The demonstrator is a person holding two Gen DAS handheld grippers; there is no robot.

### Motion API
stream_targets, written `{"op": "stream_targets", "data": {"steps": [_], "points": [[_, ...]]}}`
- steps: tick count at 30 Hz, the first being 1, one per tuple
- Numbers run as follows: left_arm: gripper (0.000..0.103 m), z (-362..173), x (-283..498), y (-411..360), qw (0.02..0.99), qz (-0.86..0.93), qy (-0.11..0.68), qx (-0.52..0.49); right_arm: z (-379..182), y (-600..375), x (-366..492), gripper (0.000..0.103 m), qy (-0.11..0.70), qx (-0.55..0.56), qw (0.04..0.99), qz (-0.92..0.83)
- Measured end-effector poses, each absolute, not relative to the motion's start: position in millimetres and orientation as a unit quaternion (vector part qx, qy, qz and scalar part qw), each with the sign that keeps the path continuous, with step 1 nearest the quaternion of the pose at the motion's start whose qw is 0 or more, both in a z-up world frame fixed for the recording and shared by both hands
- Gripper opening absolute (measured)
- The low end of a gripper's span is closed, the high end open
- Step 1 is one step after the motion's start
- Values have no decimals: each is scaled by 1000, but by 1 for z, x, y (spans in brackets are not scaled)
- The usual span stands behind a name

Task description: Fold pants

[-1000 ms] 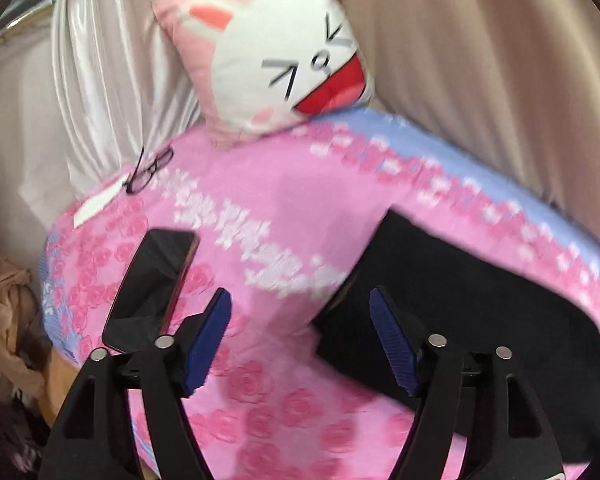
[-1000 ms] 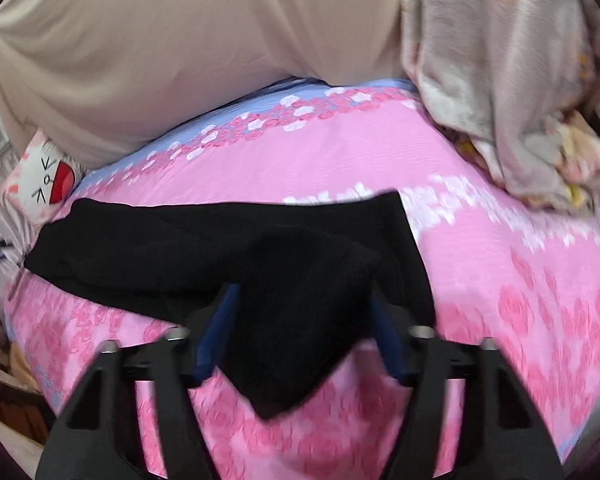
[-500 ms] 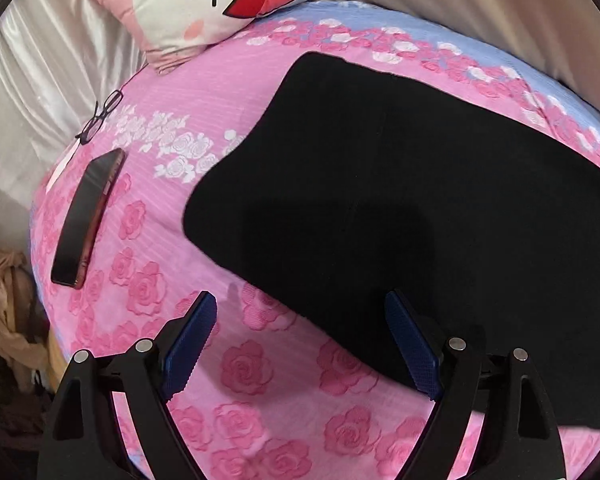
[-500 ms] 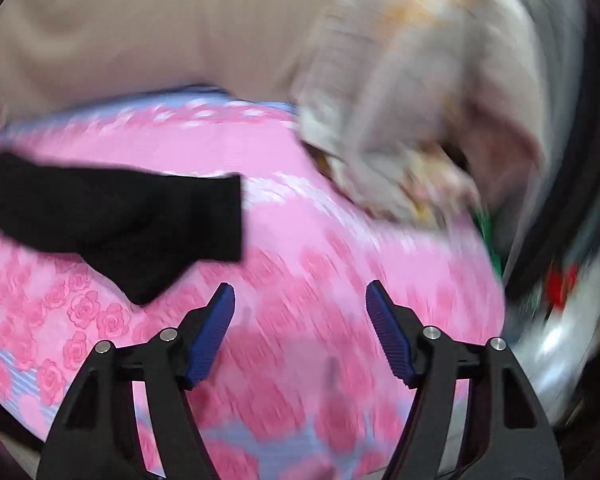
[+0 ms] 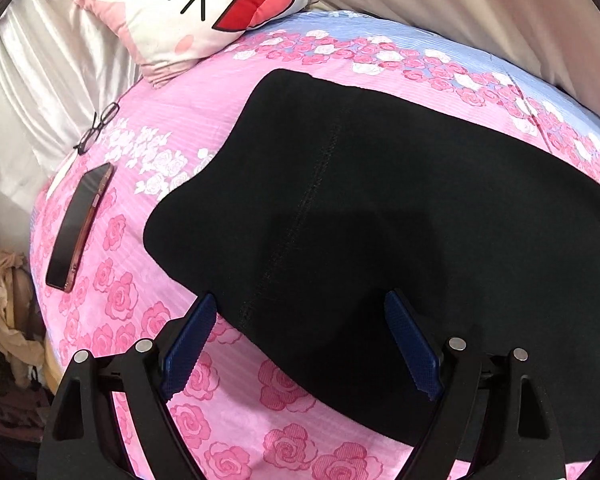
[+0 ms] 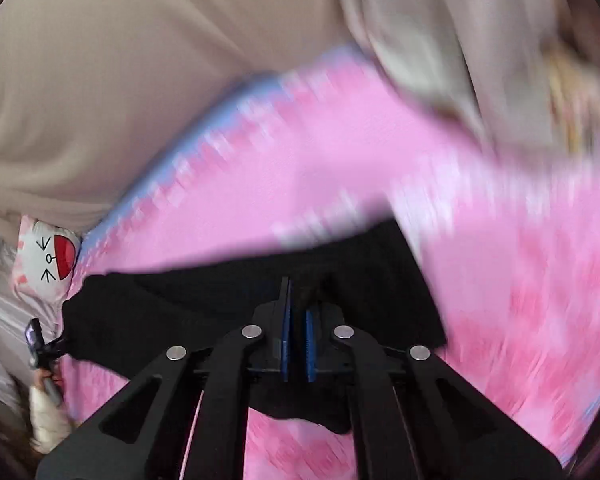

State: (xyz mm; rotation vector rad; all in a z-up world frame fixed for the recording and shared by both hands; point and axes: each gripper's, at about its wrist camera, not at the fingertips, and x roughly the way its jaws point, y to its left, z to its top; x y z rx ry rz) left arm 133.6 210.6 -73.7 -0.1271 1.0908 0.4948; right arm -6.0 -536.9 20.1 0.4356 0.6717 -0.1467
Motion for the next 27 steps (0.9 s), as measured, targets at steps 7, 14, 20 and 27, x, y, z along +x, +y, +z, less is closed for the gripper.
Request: {"op": "stream_targets", "data": {"steps": [7,14,20,27], "points": [[87,-79,122,220,828,203,518,-74,-51,-538,-116,57,475,-2,853,-215],[87,-78,133,217,821,208,525,-82,-23,-566,-139,80,353,267,880,-172],[87,-78,133,211,824,216,519,-74,-86,-598,-30,34,453,470,755,-63],[87,-79,130,217,821,203,524,-102,49,-534,-4,5,337,100,930,-104]]}}
